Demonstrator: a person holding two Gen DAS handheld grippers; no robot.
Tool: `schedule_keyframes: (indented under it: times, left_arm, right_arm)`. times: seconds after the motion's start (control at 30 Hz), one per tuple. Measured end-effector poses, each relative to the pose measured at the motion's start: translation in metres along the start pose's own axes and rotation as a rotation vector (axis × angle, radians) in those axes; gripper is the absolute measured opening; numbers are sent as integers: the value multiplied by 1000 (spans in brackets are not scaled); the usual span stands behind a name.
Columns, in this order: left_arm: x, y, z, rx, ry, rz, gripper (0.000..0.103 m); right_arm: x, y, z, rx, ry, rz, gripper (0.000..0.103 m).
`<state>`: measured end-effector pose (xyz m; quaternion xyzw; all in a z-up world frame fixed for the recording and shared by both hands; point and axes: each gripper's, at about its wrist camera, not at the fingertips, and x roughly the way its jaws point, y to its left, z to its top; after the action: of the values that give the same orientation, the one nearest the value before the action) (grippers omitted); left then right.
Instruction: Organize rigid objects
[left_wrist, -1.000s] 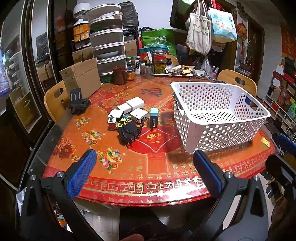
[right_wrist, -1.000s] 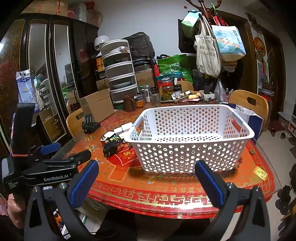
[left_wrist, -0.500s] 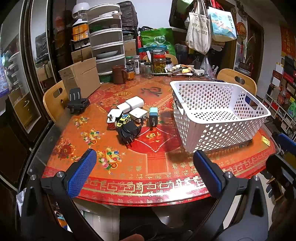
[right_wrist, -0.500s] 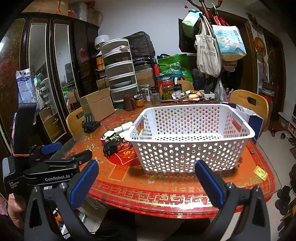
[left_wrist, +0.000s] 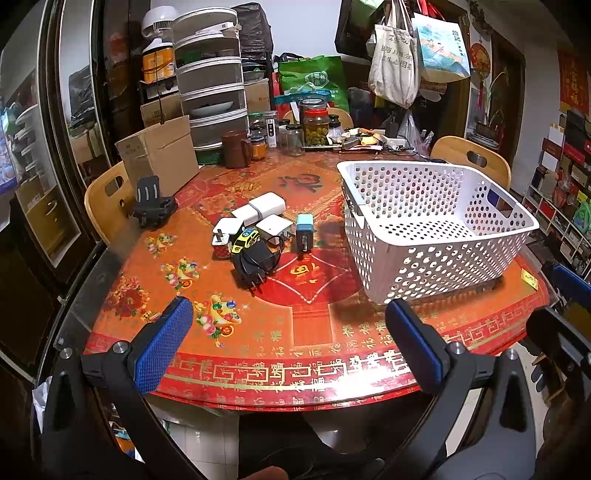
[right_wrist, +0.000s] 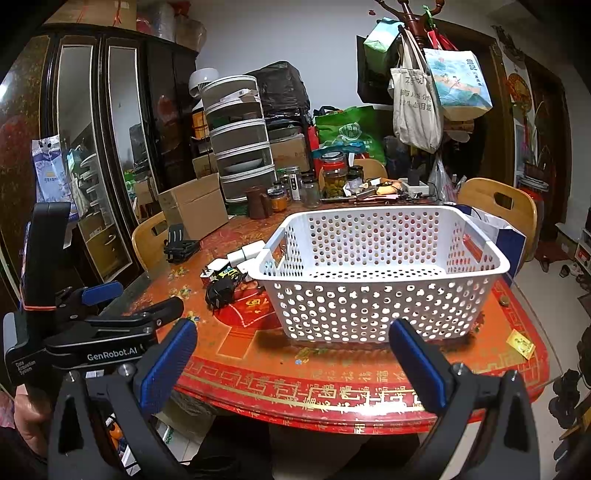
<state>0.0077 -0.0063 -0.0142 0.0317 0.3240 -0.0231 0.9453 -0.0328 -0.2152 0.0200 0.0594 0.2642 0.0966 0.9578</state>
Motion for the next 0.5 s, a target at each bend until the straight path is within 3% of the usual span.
schedule_keyframes:
  times: [0.5]
  left_arm:
    - [1,0,-2,3,2,-4,103]
  right_arm:
    - [0,0,0,1,1,1,103]
